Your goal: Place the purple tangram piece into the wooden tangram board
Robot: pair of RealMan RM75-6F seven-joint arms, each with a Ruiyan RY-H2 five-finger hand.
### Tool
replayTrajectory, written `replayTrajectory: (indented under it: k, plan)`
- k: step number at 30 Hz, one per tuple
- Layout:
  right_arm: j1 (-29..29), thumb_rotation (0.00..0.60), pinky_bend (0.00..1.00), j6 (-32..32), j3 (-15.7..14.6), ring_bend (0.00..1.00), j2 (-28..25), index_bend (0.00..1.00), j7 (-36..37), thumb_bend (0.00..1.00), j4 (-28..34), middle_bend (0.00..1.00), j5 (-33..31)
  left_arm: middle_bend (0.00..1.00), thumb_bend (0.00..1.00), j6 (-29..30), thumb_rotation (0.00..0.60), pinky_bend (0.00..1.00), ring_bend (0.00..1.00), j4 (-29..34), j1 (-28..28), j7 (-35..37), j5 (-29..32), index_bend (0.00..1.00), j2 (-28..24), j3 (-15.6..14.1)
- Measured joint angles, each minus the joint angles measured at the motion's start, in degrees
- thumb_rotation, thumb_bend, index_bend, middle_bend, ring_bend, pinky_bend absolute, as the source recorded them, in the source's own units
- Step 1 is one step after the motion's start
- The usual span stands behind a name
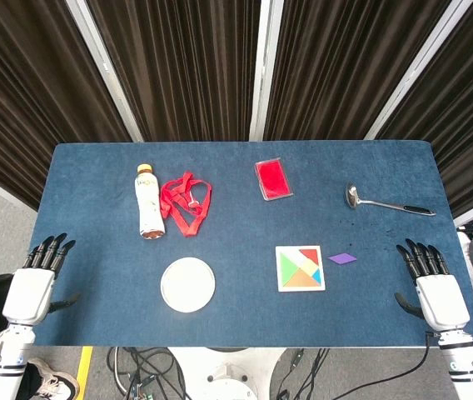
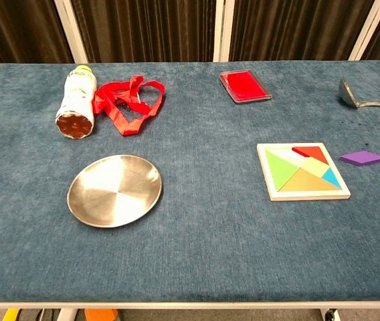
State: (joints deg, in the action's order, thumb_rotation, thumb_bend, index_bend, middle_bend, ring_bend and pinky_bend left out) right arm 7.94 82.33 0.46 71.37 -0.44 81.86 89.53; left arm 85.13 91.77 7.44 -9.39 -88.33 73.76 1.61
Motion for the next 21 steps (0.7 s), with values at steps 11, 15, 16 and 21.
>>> replayTrajectory:
  k: [11,15,16,21]
  plan:
    - [2.07,0.6,0.0,-2.46,0.51,0.0,-0.45,0.0,-1.64,0.16,-0.01,0.0,0.67,0.04,0.06,-0.23,0.6,0.15,0.0,-0.19,0.04,0.32,0.01,0.11,0.03,-0.09]
    - [3.95,0.6,0.0,-5.28,0.91,0.0,-0.58,0.0,-3.23,0.16,-0.09,0.0,0.62,0.04,0.06,-0.22,0.6,0.15,0.0,-0.23,0.01,0.28,-0.1,0.11,0.03,-0.2]
    - [4.5,0.6,0.0,-6.09,1.05,0.0,-0.57,0.0,-3.64,0.16,-0.2,0.0,0.56,0.04,0.06,-0.25,0.6,0.15,0.0,-0.19,0.0,0.36,-0.03,0.11,0.01,-0.2]
    - [8.03,0.6,0.0,-11.19,1.83,0.0,0.09,0.0,-5.4,0.17,-1.66,0.0,0.04,0.04,0.06,-0.34,0.6,0.15,0.0,-0.1,0.02,0.51,-0.3,0.11,-0.03,-0.38]
